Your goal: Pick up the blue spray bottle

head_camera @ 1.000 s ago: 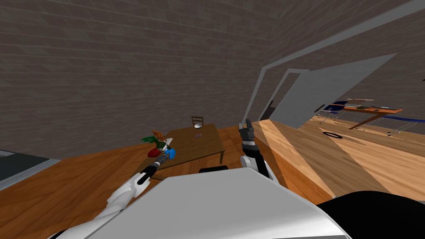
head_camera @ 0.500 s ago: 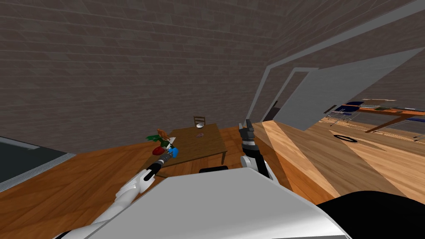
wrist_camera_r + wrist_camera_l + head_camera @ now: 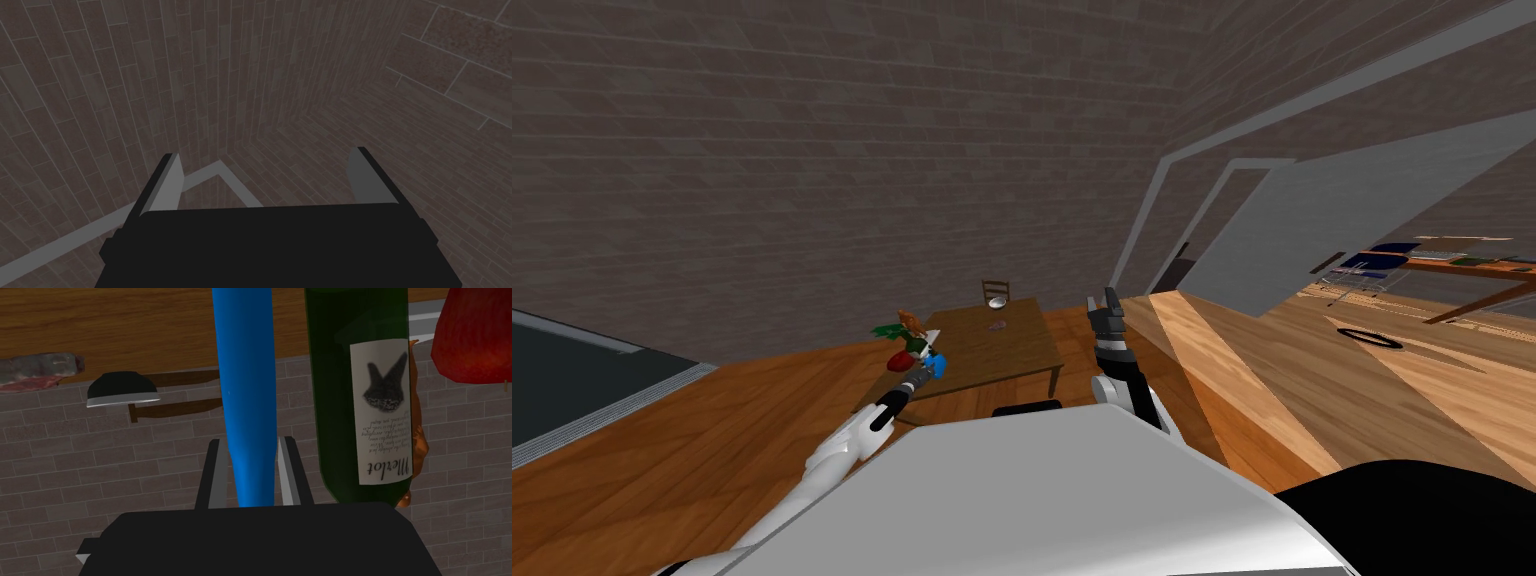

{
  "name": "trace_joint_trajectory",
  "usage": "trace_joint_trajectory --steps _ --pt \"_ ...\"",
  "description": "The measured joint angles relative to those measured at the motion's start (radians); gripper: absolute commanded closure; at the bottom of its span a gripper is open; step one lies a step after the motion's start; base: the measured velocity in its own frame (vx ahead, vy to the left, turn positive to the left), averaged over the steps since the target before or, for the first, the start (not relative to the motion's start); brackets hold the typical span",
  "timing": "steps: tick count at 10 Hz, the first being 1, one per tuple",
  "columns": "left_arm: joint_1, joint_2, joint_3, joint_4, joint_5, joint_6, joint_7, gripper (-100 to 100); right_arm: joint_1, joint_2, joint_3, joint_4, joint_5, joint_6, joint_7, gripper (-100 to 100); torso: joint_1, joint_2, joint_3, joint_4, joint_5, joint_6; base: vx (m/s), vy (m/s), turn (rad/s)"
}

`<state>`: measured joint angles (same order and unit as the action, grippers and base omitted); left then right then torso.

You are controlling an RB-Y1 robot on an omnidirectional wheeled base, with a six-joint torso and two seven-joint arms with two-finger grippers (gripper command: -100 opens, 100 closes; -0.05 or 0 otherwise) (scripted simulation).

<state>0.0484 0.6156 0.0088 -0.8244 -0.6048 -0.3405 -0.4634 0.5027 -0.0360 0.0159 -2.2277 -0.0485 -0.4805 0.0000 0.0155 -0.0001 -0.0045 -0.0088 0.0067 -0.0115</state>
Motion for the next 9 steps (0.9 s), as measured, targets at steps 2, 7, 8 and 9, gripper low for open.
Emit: trace_joint_trajectory --steps 2,7,8,9 --pt "-0.006 0.001 0.001 -0.029 0.0 0.007 0.0 100 0.0 0.0 0.0 0.0 0.0 0.0 0.0 0 -0.002 0.0 0.0 0.001 -0.001 0.001 0.0 -0.003 -0.006" --pt "0.033 -0.011 -0.059 -0.138 0.011 0.081 0.018 100 0.0 0.0 0.0 0.0 0.0 0.0 0.0 0 0.001 0.0 0.0 0.001 0.0 0.001 0.004 0.031 0.053" --pt "0.029 -0.016 -0.055 -0.148 0.011 0.081 0.01 100 0.0 0.0 0.0 0.0 0.0 0.0 0.0 0 -0.001 0.0 0.0 0.001 0.0 0.001 0.0 0.0 0.0" --pt "0.032 -0.011 -0.06 -0.169 0.012 0.087 0.015 100 0.0 0.0 0.0 0.0 0.0 0.0 0.0 0 -0.002 0.0 0.0 0.001 -0.001 0.001 0.011 0.039 0.166"
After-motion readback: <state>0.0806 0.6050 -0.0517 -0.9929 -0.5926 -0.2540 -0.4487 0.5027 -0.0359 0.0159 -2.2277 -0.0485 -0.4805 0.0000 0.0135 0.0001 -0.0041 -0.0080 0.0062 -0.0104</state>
